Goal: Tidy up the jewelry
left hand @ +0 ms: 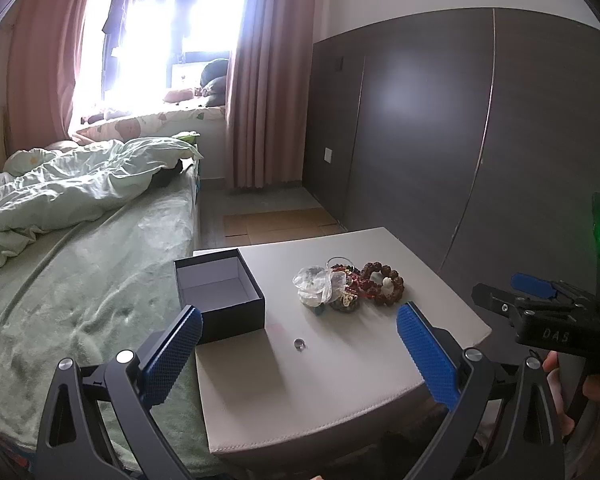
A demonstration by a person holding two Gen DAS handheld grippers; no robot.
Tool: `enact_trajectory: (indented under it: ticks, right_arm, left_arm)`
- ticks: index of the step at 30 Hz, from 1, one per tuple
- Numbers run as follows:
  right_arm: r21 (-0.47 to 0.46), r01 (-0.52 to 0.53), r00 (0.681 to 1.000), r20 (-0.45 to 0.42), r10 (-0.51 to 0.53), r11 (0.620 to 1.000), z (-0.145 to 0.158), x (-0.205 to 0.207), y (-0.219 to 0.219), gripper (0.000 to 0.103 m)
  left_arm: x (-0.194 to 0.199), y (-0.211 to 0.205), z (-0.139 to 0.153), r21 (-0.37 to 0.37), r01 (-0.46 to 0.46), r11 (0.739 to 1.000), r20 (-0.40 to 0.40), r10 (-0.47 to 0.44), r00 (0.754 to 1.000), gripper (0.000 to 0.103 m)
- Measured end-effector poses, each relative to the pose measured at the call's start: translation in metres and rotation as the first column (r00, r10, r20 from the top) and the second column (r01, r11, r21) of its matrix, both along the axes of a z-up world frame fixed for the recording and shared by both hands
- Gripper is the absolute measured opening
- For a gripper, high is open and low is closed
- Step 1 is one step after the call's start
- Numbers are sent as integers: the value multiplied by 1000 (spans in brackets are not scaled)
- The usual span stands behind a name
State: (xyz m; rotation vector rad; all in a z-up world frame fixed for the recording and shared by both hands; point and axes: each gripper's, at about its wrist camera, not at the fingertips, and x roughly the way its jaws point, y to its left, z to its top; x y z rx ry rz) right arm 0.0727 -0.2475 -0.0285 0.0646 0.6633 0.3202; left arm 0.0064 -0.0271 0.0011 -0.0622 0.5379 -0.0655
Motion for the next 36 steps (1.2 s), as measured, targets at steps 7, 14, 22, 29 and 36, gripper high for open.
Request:
enact_trajectory:
  ticks: [7,14,22,29,36]
  right_arm:
    - [15,13,1000,-15,-13,1000,-1,9,-1,96]
    - [61,60,994,-95,-54,996,-10,36,-8,96]
    - [40,65,987,-150,-58,997,-23,57,-3,95]
    - [45,69,968,-244,-56,997,-40,74,-2,69]
    - [51,55,954,-297,-37,997,-50,89,-1,61]
  left_arm:
    - [14,2,-5,-2,5,1000,-29,-5,1000,95]
    - [42,21,-18,-64,4,998,-73,-8,997,91]
    - [74,26,-50,-78,3,997,-194,-18,981,72]
    - [105,9,-93,-63,47,997,-314,-64,947,56]
    - [129,-6,-119,-73,73,995,-359,-95,929,50]
